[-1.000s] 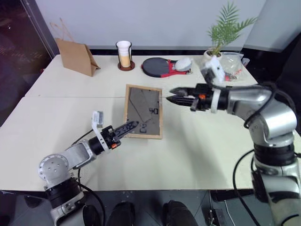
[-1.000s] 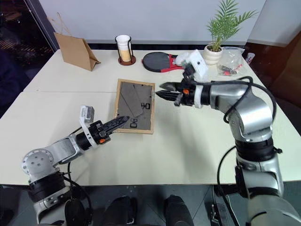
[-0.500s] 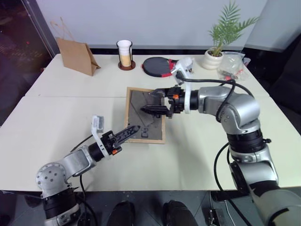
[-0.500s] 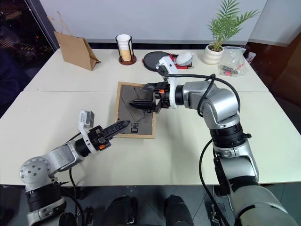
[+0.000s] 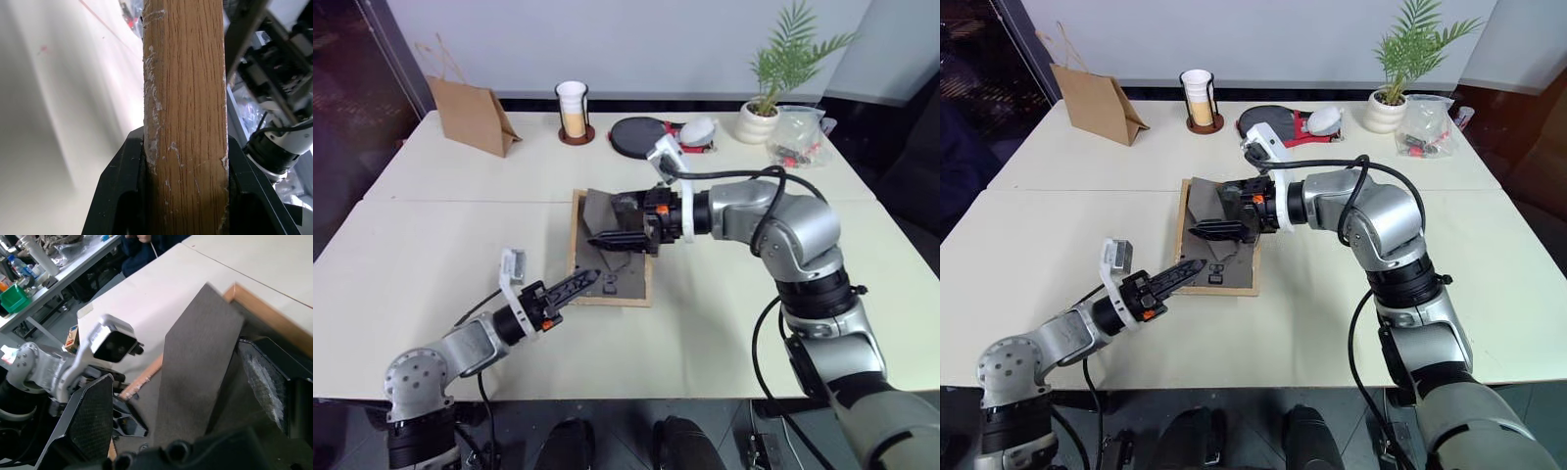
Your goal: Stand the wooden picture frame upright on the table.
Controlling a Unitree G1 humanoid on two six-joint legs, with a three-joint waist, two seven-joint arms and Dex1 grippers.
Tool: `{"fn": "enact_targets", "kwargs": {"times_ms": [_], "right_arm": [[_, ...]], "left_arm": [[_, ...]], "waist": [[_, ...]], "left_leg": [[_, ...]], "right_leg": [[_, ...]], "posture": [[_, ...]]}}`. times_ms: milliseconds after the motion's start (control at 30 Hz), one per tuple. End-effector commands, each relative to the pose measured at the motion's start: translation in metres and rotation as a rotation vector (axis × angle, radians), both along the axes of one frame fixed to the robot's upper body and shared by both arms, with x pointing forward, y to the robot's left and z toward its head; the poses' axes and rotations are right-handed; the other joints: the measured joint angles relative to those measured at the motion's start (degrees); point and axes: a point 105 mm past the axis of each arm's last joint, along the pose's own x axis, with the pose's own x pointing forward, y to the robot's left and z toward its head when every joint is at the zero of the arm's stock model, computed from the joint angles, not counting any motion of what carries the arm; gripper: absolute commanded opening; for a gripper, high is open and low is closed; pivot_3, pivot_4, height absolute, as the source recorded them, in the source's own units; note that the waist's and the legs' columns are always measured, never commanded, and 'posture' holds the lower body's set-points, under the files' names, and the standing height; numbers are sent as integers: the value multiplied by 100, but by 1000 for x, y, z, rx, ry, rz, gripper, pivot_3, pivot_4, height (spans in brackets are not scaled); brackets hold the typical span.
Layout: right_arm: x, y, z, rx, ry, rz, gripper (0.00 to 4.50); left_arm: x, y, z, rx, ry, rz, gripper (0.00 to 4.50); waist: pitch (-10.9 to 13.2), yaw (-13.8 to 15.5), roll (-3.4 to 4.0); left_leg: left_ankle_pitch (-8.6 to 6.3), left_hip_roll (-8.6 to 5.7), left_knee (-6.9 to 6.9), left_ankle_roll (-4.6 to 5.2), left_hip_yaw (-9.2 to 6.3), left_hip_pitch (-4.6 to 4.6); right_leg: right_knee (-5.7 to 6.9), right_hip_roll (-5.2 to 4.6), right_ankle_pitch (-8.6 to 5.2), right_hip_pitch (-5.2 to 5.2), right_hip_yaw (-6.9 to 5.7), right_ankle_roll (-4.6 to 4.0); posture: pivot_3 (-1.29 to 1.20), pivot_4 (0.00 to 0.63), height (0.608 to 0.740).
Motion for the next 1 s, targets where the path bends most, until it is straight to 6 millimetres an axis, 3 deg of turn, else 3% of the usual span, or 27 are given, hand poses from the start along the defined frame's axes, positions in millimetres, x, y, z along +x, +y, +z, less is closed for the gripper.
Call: {"fn": "enact_targets", "kwargs": {"times_ms": [33, 367, 500, 633, 767, 900, 1000], "right_arm": [[-14, -5, 30, 47, -89, 25, 4409], [-35, -17, 36, 61, -75, 36, 4409], [-30, -31, 40, 42, -120, -27, 4409], [1, -67, 39, -158, -472, -189, 4409], [27, -98, 19, -468, -880, -201, 4409], [38, -85, 8, -524, -1333, -93, 4409], [40, -75, 2, -483, -1514, -51, 4409]], "left_arm": [[1, 2, 9, -48, -40, 3, 1064], [12, 1, 22, -73, -65, 24, 1064], [15, -4, 32, -79, -86, 18, 1064], [12, -7, 44, -88, -101, 0, 1064], [6, -11, 52, -102, -91, -25, 1064], [3, -16, 57, -123, -67, -43, 1064], [3, -18, 58, -123, -56, -47, 1064]], "waist": [[0, 2, 1], [0, -4, 0], [0, 1, 0], [0, 22, 1], [0, -6, 0], [3, -30, 4], [3, -14, 4]], "left_leg": [[0, 0, -2, 0, 0, 0], [0, 0, -5, 0, 0, -2], [0, 0, -8, 0, 0, -3], [-1, -4, -8, 0, 1, -8], [-3, -6, -13, 4, 6, -8], [0, -3, -10, 4, 23, -4], [13, 2, -8, -17, 22, -1]], "right_leg": [[-1, 0, 0, -1, 0, 0], [-8, -6, -4, -1, 1, -8], [-12, -8, -5, -2, 1, -8], [-25, -10, -6, 0, 0, -11], [-52, -8, -7, 11, 0, -12], [-54, 5, 3, 10, 13, 6], [-49, 21, 5, 11, 13, 9]], "posture": [[0, 150, 740], [0, 150, 740], [0, 150, 740], [0, 150, 740], [0, 150, 740], [0, 150, 740], [0, 150, 740]]}}
